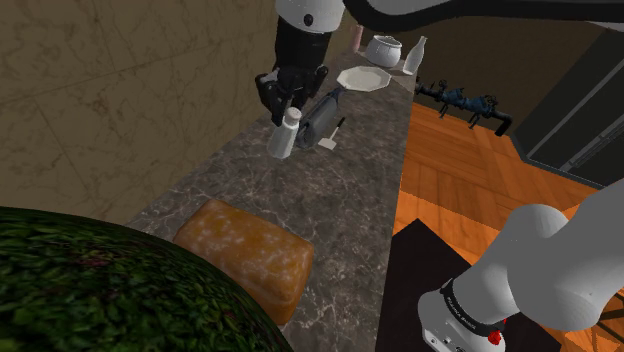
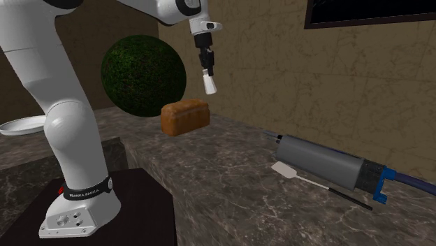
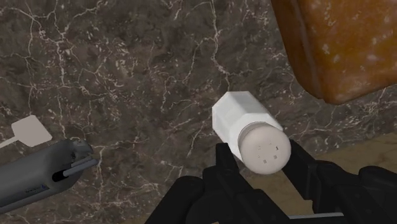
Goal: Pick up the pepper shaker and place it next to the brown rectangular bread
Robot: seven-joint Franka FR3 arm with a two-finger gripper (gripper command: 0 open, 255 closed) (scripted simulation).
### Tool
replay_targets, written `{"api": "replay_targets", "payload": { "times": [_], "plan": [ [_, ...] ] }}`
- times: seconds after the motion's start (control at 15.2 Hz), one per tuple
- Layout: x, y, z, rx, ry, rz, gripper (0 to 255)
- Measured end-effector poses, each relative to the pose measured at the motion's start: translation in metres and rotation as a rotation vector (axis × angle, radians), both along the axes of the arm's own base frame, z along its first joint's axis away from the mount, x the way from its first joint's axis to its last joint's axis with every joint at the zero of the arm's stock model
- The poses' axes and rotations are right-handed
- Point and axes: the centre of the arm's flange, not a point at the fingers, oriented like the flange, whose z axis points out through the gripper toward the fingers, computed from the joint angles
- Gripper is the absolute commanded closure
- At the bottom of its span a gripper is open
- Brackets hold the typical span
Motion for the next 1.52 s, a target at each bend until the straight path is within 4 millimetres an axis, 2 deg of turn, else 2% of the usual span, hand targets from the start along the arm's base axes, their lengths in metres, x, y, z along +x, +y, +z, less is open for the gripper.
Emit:
{"api": "replay_targets", "payload": {
  "times": [1.52],
  "plan": [
    [-0.002, 0.002, -0.119, 0.000, 0.000, -0.001, 255]
  ]
}}
